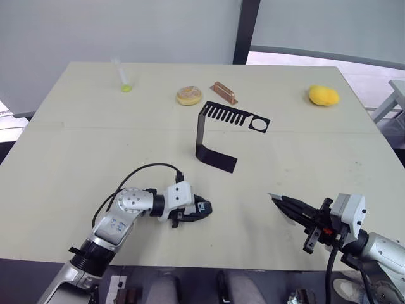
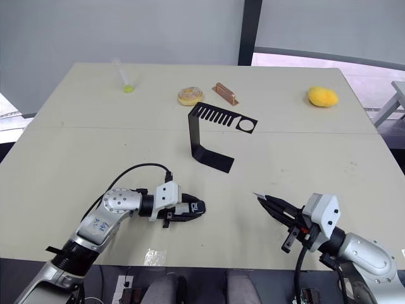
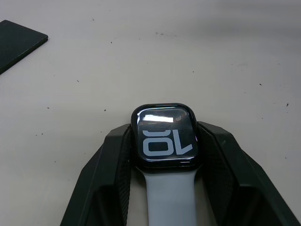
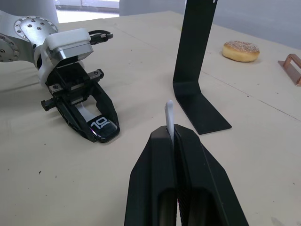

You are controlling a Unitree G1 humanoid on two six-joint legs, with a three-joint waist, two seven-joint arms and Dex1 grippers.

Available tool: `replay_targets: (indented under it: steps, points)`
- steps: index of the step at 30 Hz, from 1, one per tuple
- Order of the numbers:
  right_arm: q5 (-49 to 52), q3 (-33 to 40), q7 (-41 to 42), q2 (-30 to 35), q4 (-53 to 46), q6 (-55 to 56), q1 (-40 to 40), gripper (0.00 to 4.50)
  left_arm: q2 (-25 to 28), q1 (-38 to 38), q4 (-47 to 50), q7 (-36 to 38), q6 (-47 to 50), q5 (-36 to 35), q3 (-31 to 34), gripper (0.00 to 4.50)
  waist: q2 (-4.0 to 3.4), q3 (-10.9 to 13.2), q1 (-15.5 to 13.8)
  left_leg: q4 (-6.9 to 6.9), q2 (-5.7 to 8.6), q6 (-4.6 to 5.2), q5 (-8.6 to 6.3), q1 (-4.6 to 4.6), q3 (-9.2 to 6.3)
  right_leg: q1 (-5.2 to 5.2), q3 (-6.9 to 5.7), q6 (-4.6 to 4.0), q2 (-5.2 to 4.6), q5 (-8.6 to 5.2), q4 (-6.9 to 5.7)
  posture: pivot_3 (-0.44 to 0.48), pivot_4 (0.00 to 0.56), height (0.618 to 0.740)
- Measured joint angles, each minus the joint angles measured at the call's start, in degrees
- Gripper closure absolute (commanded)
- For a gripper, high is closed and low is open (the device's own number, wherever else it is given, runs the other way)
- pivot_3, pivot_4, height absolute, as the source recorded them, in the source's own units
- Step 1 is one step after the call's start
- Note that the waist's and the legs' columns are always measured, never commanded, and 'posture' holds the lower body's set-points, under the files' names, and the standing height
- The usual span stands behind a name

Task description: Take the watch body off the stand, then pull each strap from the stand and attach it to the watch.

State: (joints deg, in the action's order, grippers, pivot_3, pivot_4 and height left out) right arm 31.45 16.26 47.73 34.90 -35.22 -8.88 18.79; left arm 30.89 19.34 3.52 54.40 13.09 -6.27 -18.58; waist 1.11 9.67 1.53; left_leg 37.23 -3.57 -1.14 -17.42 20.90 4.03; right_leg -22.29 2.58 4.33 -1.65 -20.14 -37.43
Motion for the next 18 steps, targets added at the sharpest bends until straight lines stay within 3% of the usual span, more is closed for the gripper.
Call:
replay_targets:
  steps: [4, 7, 11, 15, 18]
  points:
    - [-0.64, 0.0, -0.26, 0.0, -0.11, 0.18, -0.02, 4.5, -0.7, 0.18, -0.53, 0.75, -0.46, -0.76, 0.23, 2.92, 0.01, 0.0, -0.01, -0.06, 0.0, -0.01, -0.01, -0.26, 0.04, 0.21, 0.04, -0.01, 0.0, -0.01, 0.03, 0.0, 0.15, 0.74]
    - [-4.06, -0.01, -0.27, 0.36, -0.97, 2.55, -0.12, 4.5, -0.85, -0.28, 0.44, 3.38, 4.58, -6.59, 2.42, 2.92, 0.03, 0.02, 0.0, -0.08, 0.0, -0.03, -0.02, -0.24, 0.06, 0.16, 0.04, -0.02, 0.01, -0.01, 0.03, 0.0, 0.15, 0.74]
    - [-11.75, 0.0, 0.05, 3.06, -4.04, 8.8, 0.06, 4.5, 0.45, 1.25, 7.2, 5.69, 25.74, -27.09, 12.0, 2.92, 0.04, 0.05, 0.13, 0.07, -0.07, -0.12, 0.02, 0.17, -0.01, -0.24, 0.03, -0.04, 0.09, -0.02, -0.19, 0.0, 0.15, 0.74]
    - [-18.09, -0.84, -0.01, 4.15, -6.67, 13.98, -1.68, 4.5, 6.14, 6.67, 8.38, 5.37, 47.59, -43.7, 19.48, 2.92, 0.05, 0.05, 0.19, 0.07, -0.05, -0.19, 0.06, 0.13, -0.04, -0.22, 0.03, -0.05, 0.12, -0.04, -0.17, 0.0, 0.15, 0.74]
    - [-21.59, -3.06, -0.66, 4.11, -7.37, 16.3, -4.26, 4.5, 5.75, 9.97, 6.99, 2.08, 56.81, -48.24, 20.74, 2.92, 0.08, 0.07, 0.05, 0.12, -0.02, -0.2, 0.06, 0.15, -0.08, -0.21, 0.03, -0.04, 0.13, -0.04, -0.17, 0.0, 0.15, 0.74]
